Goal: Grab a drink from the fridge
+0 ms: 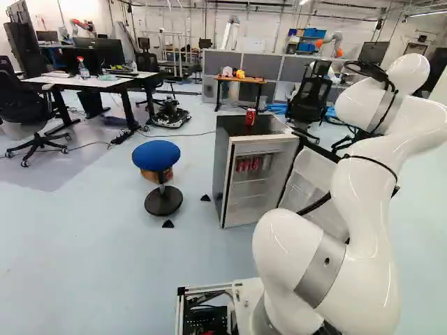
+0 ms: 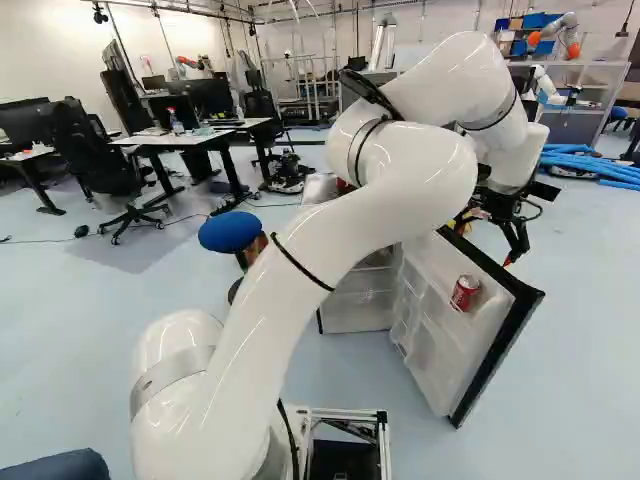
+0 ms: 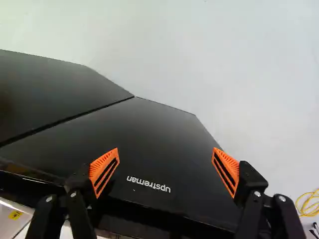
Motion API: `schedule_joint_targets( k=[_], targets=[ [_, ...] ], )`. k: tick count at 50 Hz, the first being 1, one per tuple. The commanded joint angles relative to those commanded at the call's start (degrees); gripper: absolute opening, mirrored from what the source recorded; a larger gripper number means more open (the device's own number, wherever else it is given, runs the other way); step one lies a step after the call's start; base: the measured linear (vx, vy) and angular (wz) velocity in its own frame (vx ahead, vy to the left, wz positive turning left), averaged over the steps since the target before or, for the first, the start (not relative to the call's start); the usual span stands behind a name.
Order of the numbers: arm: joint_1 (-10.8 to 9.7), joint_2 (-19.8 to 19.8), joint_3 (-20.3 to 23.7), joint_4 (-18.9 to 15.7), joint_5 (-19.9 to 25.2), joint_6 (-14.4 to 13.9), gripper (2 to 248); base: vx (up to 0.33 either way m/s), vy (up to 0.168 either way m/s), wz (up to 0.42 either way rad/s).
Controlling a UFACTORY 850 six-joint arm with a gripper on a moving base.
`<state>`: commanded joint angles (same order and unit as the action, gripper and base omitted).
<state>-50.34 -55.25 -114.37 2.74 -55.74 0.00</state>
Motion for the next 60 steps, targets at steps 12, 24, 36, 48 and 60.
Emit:
schedule_joint_targets(
  k=[12, 24, 36, 48, 60],
  targets=[
    [-0.1, 1.6, 2.8, 0.0, 0.0, 0.0, 247, 0.0, 0.0, 0.0],
    [-0.1, 3.3, 5.7, 0.0, 0.0, 0.0, 247, 0.0, 0.0, 0.0],
    [0.0, 5.1, 8.8, 0.0, 0.0, 0.0, 247, 0.0, 0.0, 0.0],
    [0.3, 7.0, 12.1, 0.0, 0.0, 0.0, 247, 0.0, 0.0, 0.0],
    [0.7, 8.8, 15.2, 0.0, 0.0, 0.0, 247, 0.0, 0.0, 0.0]
  ],
)
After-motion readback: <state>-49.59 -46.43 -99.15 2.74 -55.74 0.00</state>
